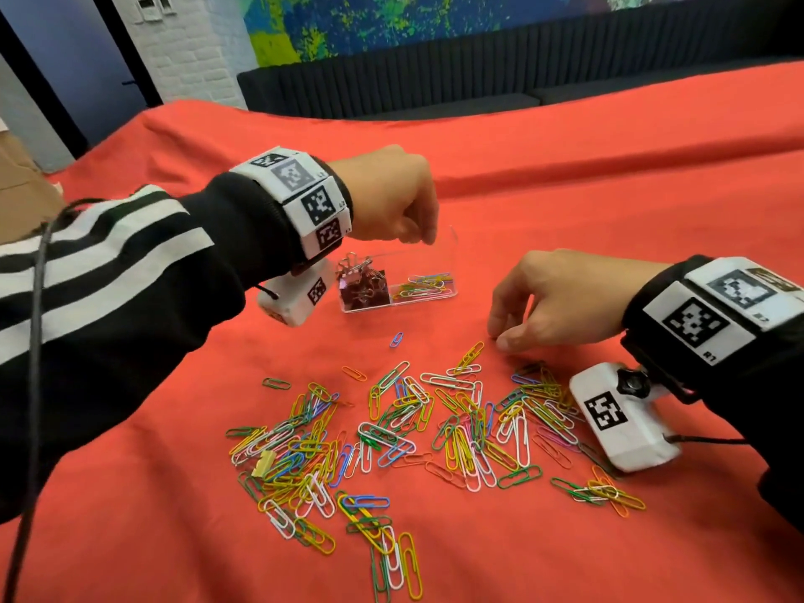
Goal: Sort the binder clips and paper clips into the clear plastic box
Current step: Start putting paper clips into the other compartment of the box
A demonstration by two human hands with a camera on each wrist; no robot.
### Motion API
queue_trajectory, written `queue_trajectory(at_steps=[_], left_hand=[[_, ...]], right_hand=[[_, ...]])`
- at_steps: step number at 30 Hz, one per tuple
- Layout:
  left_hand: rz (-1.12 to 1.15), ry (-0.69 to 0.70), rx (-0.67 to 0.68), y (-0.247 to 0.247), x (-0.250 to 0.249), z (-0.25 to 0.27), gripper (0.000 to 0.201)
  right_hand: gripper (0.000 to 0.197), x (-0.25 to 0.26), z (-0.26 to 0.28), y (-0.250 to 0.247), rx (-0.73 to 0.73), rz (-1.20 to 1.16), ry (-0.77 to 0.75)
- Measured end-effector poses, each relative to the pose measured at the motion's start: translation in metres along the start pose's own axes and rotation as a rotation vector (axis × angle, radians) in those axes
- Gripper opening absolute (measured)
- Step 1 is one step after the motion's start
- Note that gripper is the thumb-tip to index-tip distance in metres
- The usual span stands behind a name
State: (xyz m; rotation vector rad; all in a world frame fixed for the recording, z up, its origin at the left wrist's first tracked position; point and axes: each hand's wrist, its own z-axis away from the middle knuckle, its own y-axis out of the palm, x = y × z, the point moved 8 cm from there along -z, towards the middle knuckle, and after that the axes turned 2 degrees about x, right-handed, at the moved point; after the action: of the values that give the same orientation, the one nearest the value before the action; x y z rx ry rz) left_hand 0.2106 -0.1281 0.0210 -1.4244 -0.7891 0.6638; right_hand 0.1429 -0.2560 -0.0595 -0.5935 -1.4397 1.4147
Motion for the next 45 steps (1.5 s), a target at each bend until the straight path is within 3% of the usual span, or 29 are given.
queue_trajectory(at_steps=[2,5,6,10,11,12,17,23,29,35,38,43,45], left_hand=[[0.014,0.016,-0.053,-0.006,-0.001,0.010,0.021],[0.051,0.053,-0.114,-0.006,-0.018,0.038,0.007],[0.067,0.044,-0.079,0.003,-0.024,0.047,0.014],[-0.003,0.020,0.289,0.069,-0.038,0.081,0.078],[-0.008,0.020,0.336,0.080,-0.038,0.085,0.085],[0.018,0.017,0.353,0.085,-0.036,0.087,0.083],[0.181,0.000,0.332,0.088,-0.033,0.084,0.036],[0.342,-0.016,0.311,0.089,-0.030,0.087,0.016],[0.623,-0.107,0.172,0.072,-0.012,0.092,0.018],[0.691,-0.088,0.019,0.037,-0.002,0.088,0.015],[0.636,-0.076,-0.106,0.014,0.002,0.080,0.015],[0.471,-0.128,-0.343,-0.018,0.020,0.051,0.012],[0.369,-0.165,-0.378,-0.022,0.023,0.037,0.009]], right_hand=[[0.013,0.001,-0.001,0.000,0.001,-0.003,-0.001],[0.011,0.002,0.000,0.000,-0.002,-0.002,-0.003],[0.011,0.002,0.000,0.000,-0.004,0.002,-0.004],[0.011,0.004,0.000,0.000,-0.003,0.012,-0.007],[0.011,0.005,0.001,-0.001,-0.003,0.013,-0.006],[0.011,0.006,0.002,-0.001,-0.001,0.016,-0.005],[0.011,0.010,0.004,0.000,0.020,0.030,-0.001],[0.026,0.026,0.007,0.002,0.015,0.095,-0.060],[0.031,0.045,0.009,0.010,0.072,0.148,-0.151],[0.024,0.055,0.012,0.020,0.126,0.170,-0.164],[0.013,0.063,0.012,0.022,0.113,0.227,-0.179],[0.014,0.066,0.013,0.021,0.097,0.248,-0.180],[0.012,0.065,0.014,0.021,0.101,0.254,-0.186]])
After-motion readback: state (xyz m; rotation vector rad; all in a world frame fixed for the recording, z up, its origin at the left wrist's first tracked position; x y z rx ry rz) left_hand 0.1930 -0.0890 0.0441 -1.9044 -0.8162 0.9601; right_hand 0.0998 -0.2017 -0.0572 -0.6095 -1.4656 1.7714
